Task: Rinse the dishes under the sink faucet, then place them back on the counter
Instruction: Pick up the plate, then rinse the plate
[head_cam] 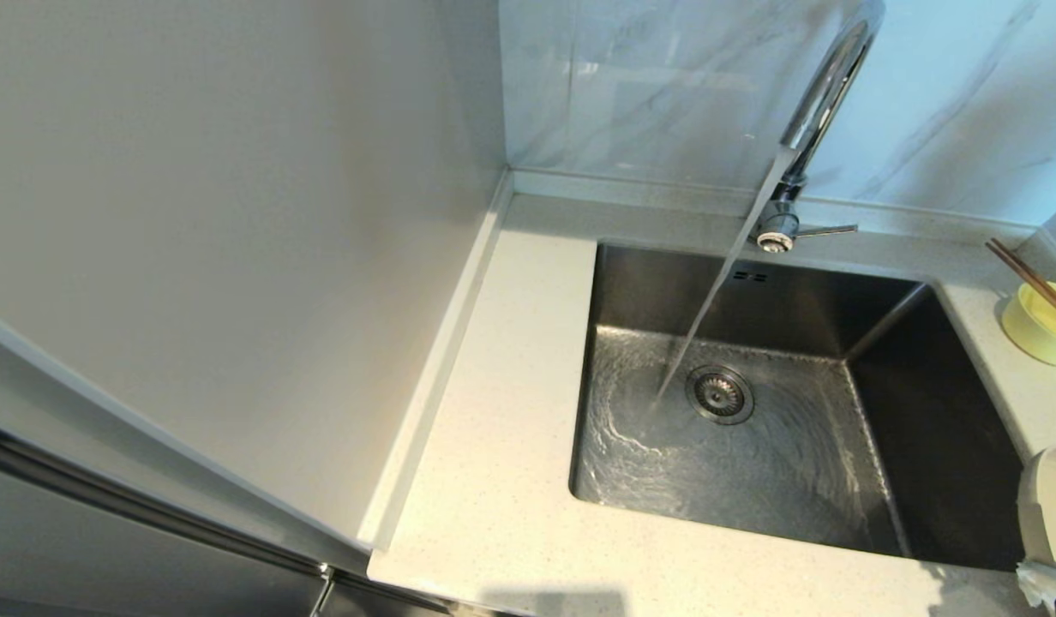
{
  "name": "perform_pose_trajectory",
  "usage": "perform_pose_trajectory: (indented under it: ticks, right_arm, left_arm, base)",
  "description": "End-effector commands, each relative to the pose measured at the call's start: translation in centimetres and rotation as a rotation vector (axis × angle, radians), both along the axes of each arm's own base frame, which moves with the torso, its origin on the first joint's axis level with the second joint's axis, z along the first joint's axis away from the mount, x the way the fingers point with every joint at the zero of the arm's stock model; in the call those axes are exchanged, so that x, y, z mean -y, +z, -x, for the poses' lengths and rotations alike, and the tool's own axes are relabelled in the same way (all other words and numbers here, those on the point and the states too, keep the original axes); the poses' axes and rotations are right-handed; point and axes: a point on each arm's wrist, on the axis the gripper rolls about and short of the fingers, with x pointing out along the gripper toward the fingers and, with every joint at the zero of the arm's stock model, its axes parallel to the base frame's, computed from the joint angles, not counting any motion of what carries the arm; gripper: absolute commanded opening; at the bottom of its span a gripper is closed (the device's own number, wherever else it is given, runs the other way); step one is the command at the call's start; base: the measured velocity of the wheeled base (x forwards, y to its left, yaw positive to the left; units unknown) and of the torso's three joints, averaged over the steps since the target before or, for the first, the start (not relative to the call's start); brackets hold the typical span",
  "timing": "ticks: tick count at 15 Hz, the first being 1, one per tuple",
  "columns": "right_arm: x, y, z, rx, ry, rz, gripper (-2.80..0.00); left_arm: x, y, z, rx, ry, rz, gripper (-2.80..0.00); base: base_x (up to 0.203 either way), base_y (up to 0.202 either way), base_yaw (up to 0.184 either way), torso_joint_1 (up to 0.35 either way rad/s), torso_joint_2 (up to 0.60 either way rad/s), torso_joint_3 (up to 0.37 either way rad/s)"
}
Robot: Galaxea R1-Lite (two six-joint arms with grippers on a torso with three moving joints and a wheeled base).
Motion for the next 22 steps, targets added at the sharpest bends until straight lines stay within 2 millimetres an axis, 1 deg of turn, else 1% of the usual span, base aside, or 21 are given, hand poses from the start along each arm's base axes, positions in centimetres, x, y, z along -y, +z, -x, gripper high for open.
perform_pose_trajectory:
  ticks: [1,5,7,9,10,11,13,15,17,19,20,22]
  right_arm:
    - [-0.3,0.7,0.7,0.062,0.036,-0.005,-2.8]
    - [-0.9,1.9,0.7,0.187,0.145,-0.042,-2.8]
    - [-1.5,2.5,0.8,0.254,0.243,-0.073,-2.8]
    - [-2.3,3.0,0.5,0.281,0.357,-0.115,-2.8]
    - [-2.8,3.2,-0.1,0.274,0.395,-0.127,-2.8]
    - [-3.3,4.2,-0.9,0.283,0.433,-0.14,-2.8]
    - [-4.8,6.0,-2.8,0.291,0.502,-0.157,-2.8]
    - [-6.7,7.1,-4.6,0.275,0.577,-0.168,-2.8]
    - [-8.6,7.3,-5.7,0.246,0.647,-0.17,-2.8]
    - [-10.4,7.2,-6.3,0.22,0.701,-0.16,-2.8]
    - [-11.1,7.1,-6.5,0.21,0.714,-0.152,-2.8]
    - [-12.5,7.5,-7.7,0.209,0.698,-0.133,-2.8]
  left_arm:
    - [0.0,0.0,0.0,0.0,0.0,0.0,-2.8]
    - [0.0,0.0,0.0,0.0,0.0,0.0,-2.8]
    - [0.0,0.0,0.0,0.0,0.0,0.0,-2.8]
    - [0.0,0.0,0.0,0.0,0.0,0.0,-2.8]
    - [0.0,0.0,0.0,0.0,0.0,0.0,-2.8]
    - [0.0,0.0,0.0,0.0,0.0,0.0,-2.8]
    - [0.0,0.0,0.0,0.0,0.0,0.0,-2.8]
    - [0.0,0.0,0.0,0.0,0.0,0.0,-2.8]
    - [0.0,0.0,0.0,0.0,0.0,0.0,-2.8]
    - [0.0,0.0,0.0,0.0,0.0,0.0,-2.8]
    - [0.0,0.0,0.0,0.0,0.0,0.0,-2.8]
    - [0.0,0.0,0.0,0.0,0.0,0.0,-2.8]
  base:
    - [0.0,0.0,0.0,0.0,0.0,0.0]
    - [0.0,0.0,0.0,0.0,0.0,0.0]
    - [0.0,0.0,0.0,0.0,0.0,0.0]
    - [0.0,0.0,0.0,0.0,0.0,0.0]
    - [0.0,0.0,0.0,0.0,0.0,0.0]
    - [0.0,0.0,0.0,0.0,0.0,0.0]
    - [0.0,0.0,0.0,0.0,0.0,0.0]
    - [0.0,0.0,0.0,0.0,0.0,0.0]
    - [0.0,0.0,0.0,0.0,0.0,0.0]
    - [0.0,0.0,0.0,0.0,0.0,0.0]
    - [0.0,0.0,0.0,0.0,0.0,0.0]
    - [0.0,0.0,0.0,0.0,0.0,0.0]
